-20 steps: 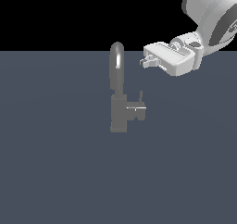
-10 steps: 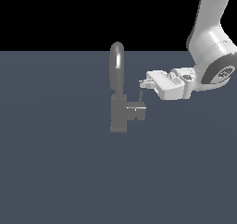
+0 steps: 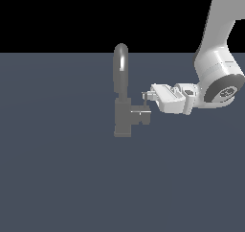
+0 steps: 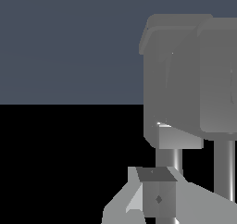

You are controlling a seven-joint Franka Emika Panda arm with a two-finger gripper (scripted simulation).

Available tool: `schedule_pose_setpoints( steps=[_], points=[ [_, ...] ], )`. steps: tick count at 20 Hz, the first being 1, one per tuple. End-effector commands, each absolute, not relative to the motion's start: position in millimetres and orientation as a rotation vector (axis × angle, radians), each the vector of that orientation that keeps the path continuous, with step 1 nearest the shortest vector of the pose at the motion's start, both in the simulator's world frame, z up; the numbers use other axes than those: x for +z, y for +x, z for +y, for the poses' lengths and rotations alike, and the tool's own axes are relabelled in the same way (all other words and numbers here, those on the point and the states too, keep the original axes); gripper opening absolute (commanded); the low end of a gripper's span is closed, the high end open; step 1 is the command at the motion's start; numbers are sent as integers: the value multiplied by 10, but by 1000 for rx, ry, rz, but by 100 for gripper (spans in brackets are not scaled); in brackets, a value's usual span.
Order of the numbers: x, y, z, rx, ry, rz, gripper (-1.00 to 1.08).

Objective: Turn on the faucet by rotating a designated handle.

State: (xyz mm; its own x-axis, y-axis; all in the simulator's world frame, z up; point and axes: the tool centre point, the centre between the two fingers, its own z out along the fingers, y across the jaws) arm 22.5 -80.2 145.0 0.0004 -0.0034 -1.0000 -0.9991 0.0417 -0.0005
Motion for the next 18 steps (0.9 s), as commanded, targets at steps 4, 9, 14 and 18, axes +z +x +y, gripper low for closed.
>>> schedule_pose_setpoints(
  steps=[4,9,14,18],
  points=[
    [1442,227,-798,1177,-1176,1232,-100],
    [1473,90,-789,1177,-1176,1232,-100],
    [1507,-53,-782,1177,-1176,1231,-100],
    [1534,-171,-775,1177,-1176,1231,-100]
  ],
)
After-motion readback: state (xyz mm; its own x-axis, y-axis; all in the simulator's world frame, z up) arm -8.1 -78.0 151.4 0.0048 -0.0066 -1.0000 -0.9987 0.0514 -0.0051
